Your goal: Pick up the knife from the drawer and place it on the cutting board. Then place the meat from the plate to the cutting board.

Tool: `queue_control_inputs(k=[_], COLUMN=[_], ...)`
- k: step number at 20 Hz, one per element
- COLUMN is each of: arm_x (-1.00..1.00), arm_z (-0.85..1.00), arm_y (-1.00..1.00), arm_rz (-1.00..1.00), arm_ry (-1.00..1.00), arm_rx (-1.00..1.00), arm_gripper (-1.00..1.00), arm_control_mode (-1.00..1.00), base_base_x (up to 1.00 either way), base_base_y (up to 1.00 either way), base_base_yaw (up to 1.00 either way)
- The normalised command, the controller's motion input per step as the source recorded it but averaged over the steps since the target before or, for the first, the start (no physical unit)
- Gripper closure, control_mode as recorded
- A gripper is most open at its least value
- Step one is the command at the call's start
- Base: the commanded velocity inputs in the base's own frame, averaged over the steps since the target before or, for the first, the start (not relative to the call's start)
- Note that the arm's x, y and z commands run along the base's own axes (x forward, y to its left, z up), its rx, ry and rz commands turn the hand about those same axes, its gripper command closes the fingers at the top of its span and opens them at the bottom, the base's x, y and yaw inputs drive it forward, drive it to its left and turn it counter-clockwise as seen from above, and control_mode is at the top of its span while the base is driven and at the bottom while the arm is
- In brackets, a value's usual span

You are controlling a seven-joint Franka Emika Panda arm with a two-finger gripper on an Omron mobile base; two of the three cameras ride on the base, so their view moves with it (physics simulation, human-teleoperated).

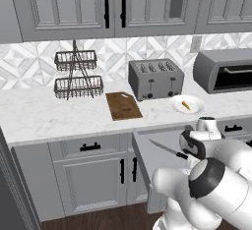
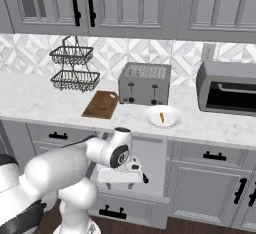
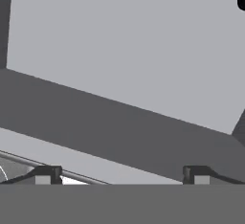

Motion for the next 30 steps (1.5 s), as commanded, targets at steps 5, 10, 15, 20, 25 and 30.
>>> queue_control_inputs(k=[5,10,15,20,25,30], arm_x=[0.75,0.81,0.70,0.71,0.18,0.03], arm_z=[0.03,0.00,0.00,-0.03,-0.27,-0.34], arm_y=[-0.22,-0.15,-0.11,-0.12,-0.24,-0.15], arm_rz=[0.25,0.21,0.01,0.00,0.00,0.01], arm_ry=[-0.12,-0.05,0.00,0.04,0.01,0.00], arm_rx=[0.05,0.07,0.03,0.00,0.00,0.01], arm_gripper=[-1.00,-1.00,-1.00,-1.00,-1.00,-1.00], arm_control_mode=[-1.00,-1.00,-1.00,-1.00,-1.00,-1.00], base_base_x=[0.00,0.00,0.00,0.00,0.00,0.00], base_base_y=[0.00,0.00,0.00,0.00,0.00,0.00], base_base_yaw=[0.00,0.00,0.00,0.00,0.00,0.00])
